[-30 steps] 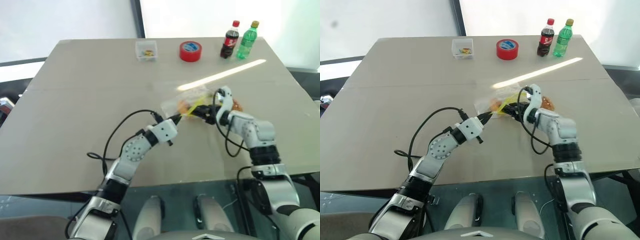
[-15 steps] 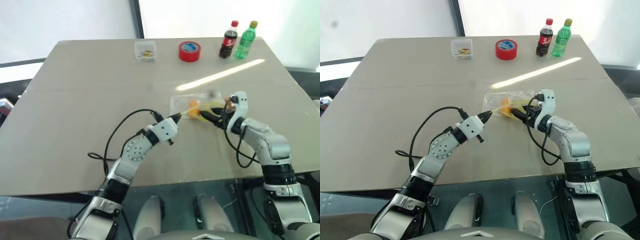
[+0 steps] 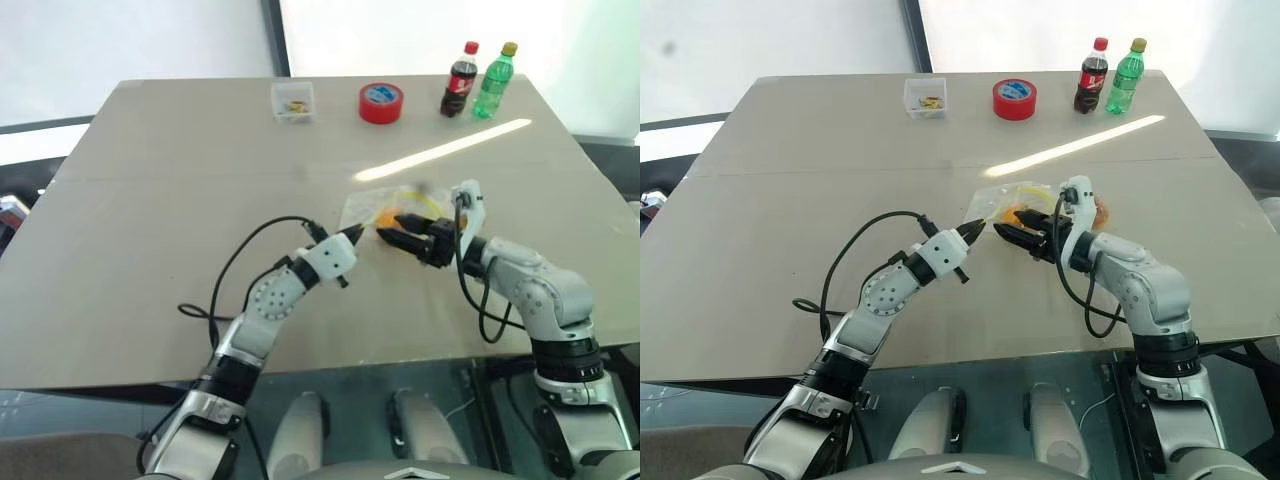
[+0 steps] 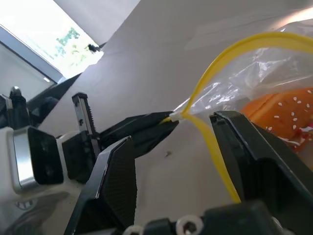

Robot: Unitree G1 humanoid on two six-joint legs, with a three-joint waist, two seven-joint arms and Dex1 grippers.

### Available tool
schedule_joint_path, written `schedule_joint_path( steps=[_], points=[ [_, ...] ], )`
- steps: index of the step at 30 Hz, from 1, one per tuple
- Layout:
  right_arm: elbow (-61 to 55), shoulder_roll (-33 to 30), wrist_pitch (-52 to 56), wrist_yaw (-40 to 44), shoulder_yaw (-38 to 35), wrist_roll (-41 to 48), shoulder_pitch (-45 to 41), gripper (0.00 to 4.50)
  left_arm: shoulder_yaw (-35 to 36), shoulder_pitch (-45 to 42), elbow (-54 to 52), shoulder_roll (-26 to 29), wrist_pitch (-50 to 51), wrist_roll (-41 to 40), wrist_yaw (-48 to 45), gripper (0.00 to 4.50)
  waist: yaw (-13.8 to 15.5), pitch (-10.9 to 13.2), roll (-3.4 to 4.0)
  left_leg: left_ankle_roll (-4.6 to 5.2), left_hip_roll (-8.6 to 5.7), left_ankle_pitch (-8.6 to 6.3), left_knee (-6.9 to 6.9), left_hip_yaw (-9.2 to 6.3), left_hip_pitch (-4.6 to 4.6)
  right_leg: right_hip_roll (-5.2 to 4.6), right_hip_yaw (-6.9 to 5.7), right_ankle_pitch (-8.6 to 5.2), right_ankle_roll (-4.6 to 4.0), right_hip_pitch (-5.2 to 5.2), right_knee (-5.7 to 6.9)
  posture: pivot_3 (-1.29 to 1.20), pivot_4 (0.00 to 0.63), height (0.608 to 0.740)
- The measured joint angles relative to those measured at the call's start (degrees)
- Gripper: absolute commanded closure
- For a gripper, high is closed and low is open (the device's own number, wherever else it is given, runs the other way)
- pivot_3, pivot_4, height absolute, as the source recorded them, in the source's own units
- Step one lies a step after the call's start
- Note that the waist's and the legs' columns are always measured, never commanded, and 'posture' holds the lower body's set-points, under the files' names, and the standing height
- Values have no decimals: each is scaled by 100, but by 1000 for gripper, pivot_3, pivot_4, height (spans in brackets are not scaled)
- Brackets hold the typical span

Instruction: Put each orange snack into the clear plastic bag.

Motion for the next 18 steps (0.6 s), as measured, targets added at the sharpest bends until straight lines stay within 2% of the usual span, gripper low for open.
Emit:
schedule_joint_path(
  steps=[6,7,8,9,10,18],
  points=[
    [178,-91,-896,31,323,-694,30,1617,-1,-26,53,-27,-1,0,1,4500,-5,0,0,0,0,0,0,0,1,0,0,-1,2,0,0,0,150,740],
    [239,-93,-956,31,342,-758,36,1106,-1,-31,53,-27,-1,0,1,4500,-3,0,0,0,0,0,0,1,0,0,0,-1,2,0,0,0,150,740],
    [292,-90,-1013,32,349,-810,48,873,-1,-34,53,-27,-1,0,1,4500,-1,0,0,0,0,0,0,1,0,0,0,-1,2,0,0,0,150,740],
    [329,-83,-1078,27,349,-843,67,334,-1,-36,53,-24,-1,0,1,4500,-1,0,0,0,0,0,0,0,0,0,0,-1,2,0,0,0,150,740],
    [368,-65,-1108,10,348,-879,74,32,-1,-37,53,-23,-1,0,1,4500,0,0,0,0,0,0,0,0,0,0,0,-1,2,0,0,0,150,740],
    [439,-36,-1161,42,347,-937,181,32,-1,-36,53,-11,0,0,0,4500,1,0,0,0,0,0,0,0,0,0,0,-1,2,0,0,0,150,740]
  ],
)
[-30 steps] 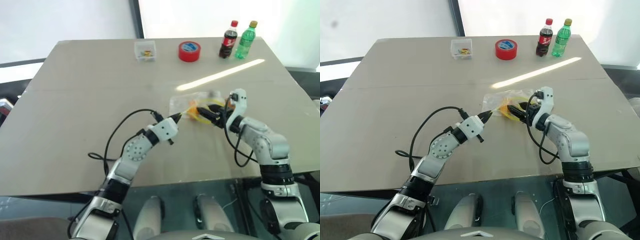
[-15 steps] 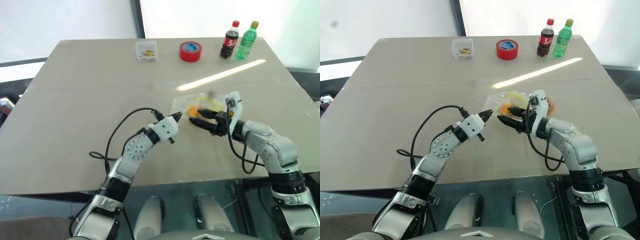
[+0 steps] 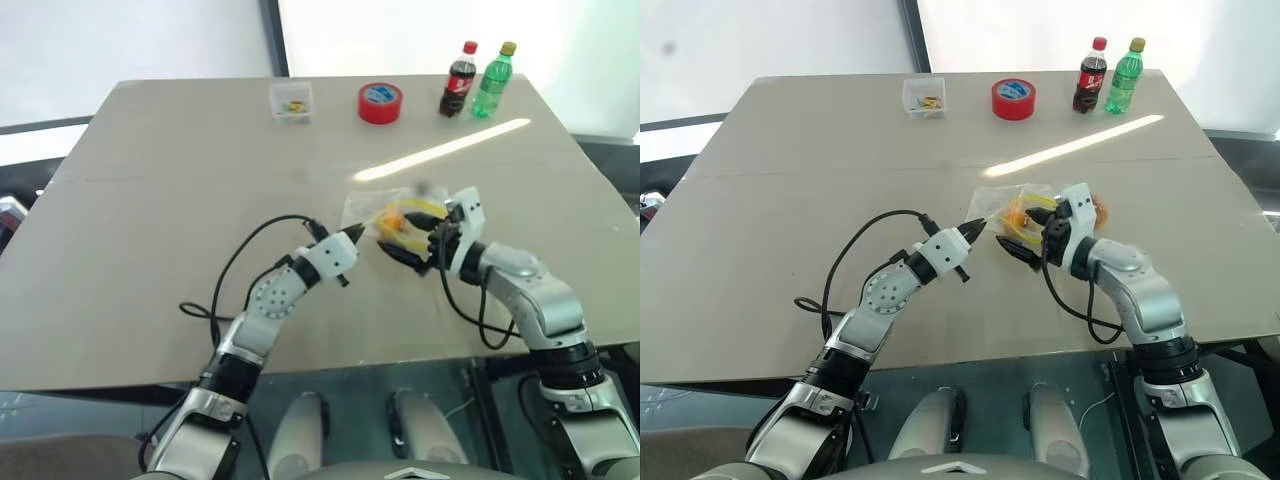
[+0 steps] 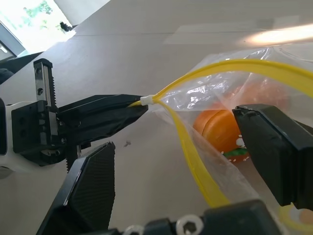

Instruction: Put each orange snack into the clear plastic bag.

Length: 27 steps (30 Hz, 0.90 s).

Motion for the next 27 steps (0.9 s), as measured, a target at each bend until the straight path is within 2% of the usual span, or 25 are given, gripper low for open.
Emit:
schedule_joint_path(
  steps=[11,16,19,27],
  points=[
    [-586,-279,-171,519,-286,413,633,32,1,10,-1,47,18,12,52,4500,7,0,0,0,0,0,2,0,0,0,0,0,1,1,0,0,150,740],
    [-591,-423,-181,120,-627,225,751,32,100,186,-144,119,148,3,135,4500,-3,0,0,0,1,0,4,0,5,0,0,-1,1,2,3,0,150,740],
    [-165,-427,-199,-240,-677,-99,754,32,254,435,-480,220,239,-9,176,4500,-4,0,0,0,2,0,4,2,5,0,1,0,0,2,4,0,150,740],
    [798,215,-789,-824,-467,-720,-103,32,261,654,-896,175,250,-136,77,4500,19,0,1,0,1,0,6,2,4,1,2,1,-1,2,6,0,150,740]
  ],
)
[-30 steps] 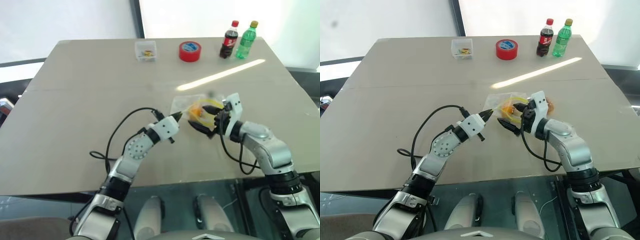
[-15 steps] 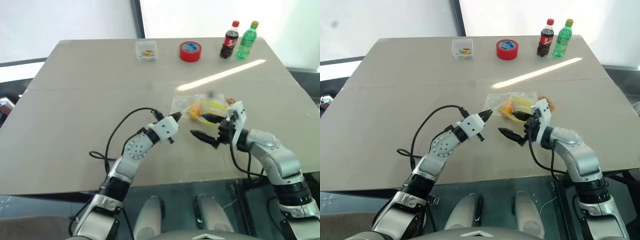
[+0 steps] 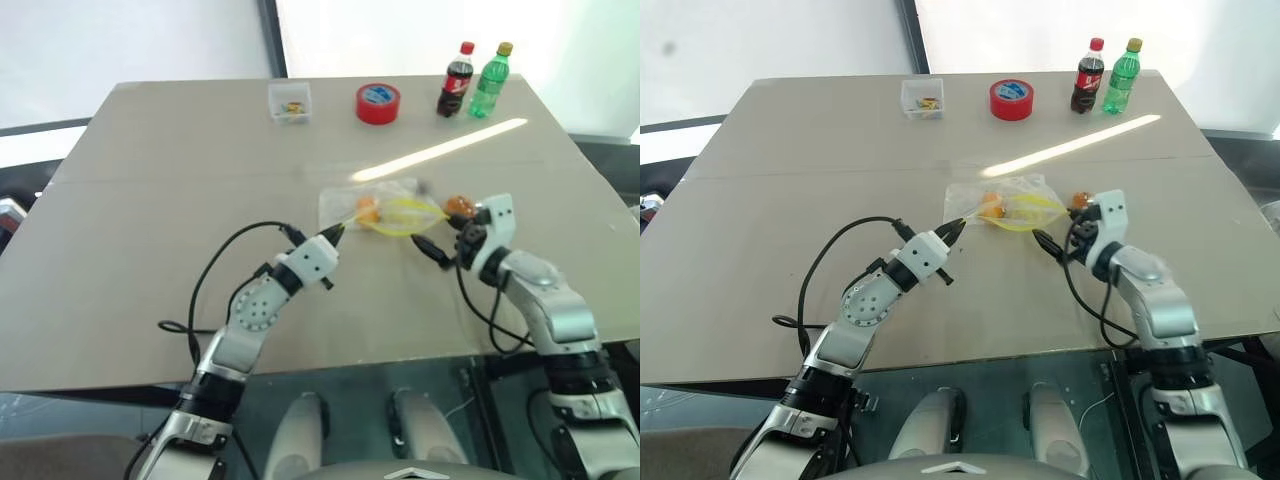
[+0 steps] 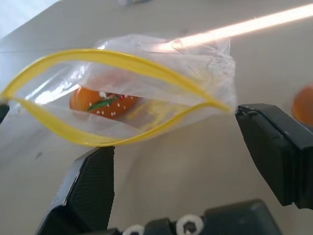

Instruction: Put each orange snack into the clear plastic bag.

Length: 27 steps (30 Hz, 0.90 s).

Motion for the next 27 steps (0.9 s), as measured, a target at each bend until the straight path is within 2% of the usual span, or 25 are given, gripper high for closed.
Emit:
schedule_joint_path(
  steps=[4,10,17,24,27],
  points=[
    [23,-72,-141,-204,-55,-182,1,32,-23,12,-6,-8,43,5,1,4500,30,0,0,0,-5,0,-1,3,-8,-7,0,10,-17,0,-10,0,150,740],
    [2,-465,-156,-509,-627,-310,267,32,-25,57,-11,-35,111,11,28,4500,19,0,0,0,-6,0,-3,2,-3,-7,1,8,-14,0,-8,0,150,740],
    [635,-205,-156,-657,-826,-233,220,32,-44,35,-10,-95,115,15,18,4500,-33,0,1,1,-3,0,0,3,6,0,4,1,-2,0,6,0,150,740],
    [1628,-124,-262,-713,-912,-172,-313,32,-39,-65,-4,-54,114,15,-18,4500,-24,0,1,1,-3,0,1,4,1,-2,5,12,-20,1,2,0,150,740],
    [1862,-124,-397,-709,-927,-180,-380,908,-39,-67,-3,-40,114,15,-23,4500,-18,0,1,1,-3,0,-4,4,-1,-2,5,12,-20,0,-3,0,150,740]
  ],
)
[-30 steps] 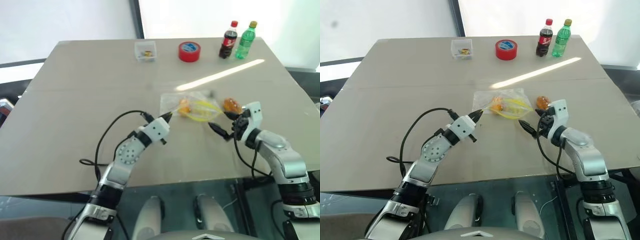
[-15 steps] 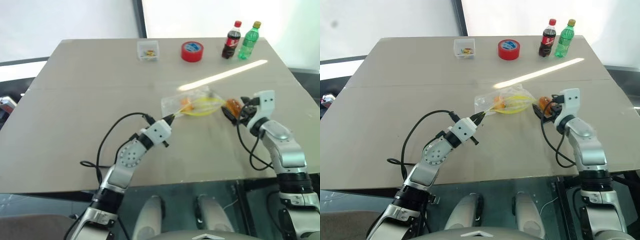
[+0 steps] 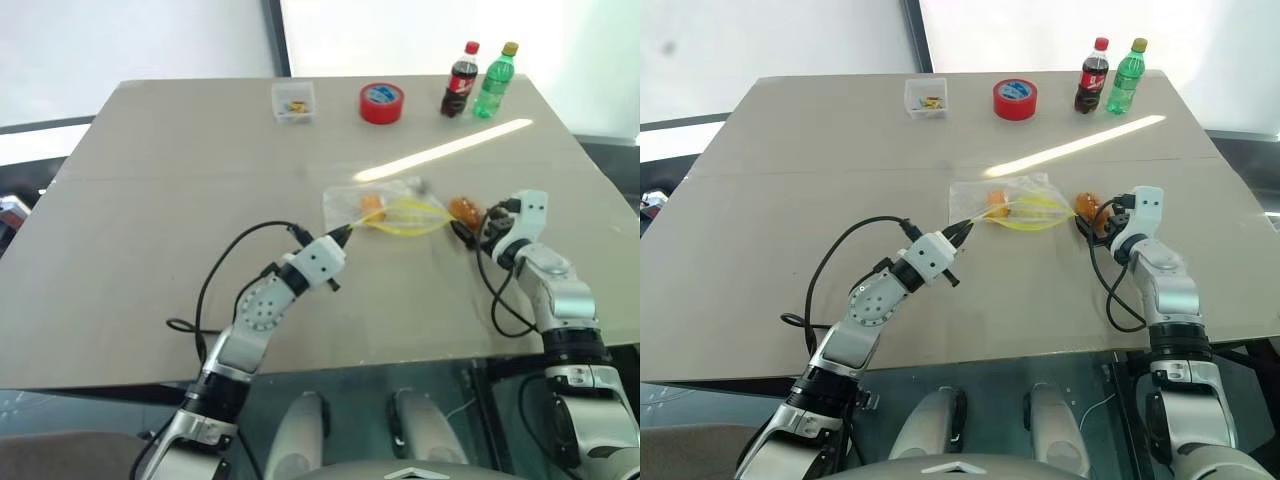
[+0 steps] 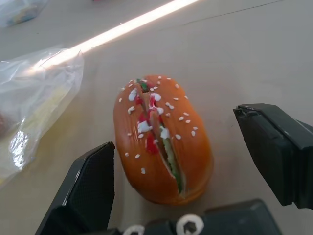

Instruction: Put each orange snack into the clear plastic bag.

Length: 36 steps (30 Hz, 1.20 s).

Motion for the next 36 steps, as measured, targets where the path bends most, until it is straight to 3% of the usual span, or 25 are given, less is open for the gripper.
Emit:
schedule_joint_path(
  steps=[5,10,15,21,27,36],
  points=[
    [124,0,-116,15,0,-16,-18,3260,-1,-8,0,7,0,1,-1,4500,-3,0,0,0,0,0,0,0,0,0,0,0,0,0,0,0,150,740],
    [-243,-20,-66,109,-102,177,223,3260,0,-55,11,14,3,12,2,4500,5,0,1,0,0,0,1,0,1,0,0,-1,2,0,2,0,150,740],
    [-1934,-231,646,392,-932,1391,838,3260,-7,-74,29,4,6,17,4,4500,9,1,1,0,0,0,0,-2,-2,-1,0,-3,5,0,0,0,150,740],
    [-3328,-750,1291,1054,-499,1914,1539,3260,-46,-117,86,-46,3,16,7,4500,-13,0,1,0,1,0,4,-1,5,0,1,-13,22,3,2,0,150,740],
    [-3214,-670,1374,896,247,1495,1358,3260,-71,-201,236,-86,-51,13,-6,4500,-3,0,1,0,0,0,15,0,5,1,0,-13,22,3,7,0,150,740],
    [-2881,-456,1271,848,681,1135,897,3260,-93,-322,268,-155,-129,14,-6,4500,10,0,1,0,-1,0,9,-1,-3,-1,0,-11,20,3,-3,0,150,740]
  ],
)
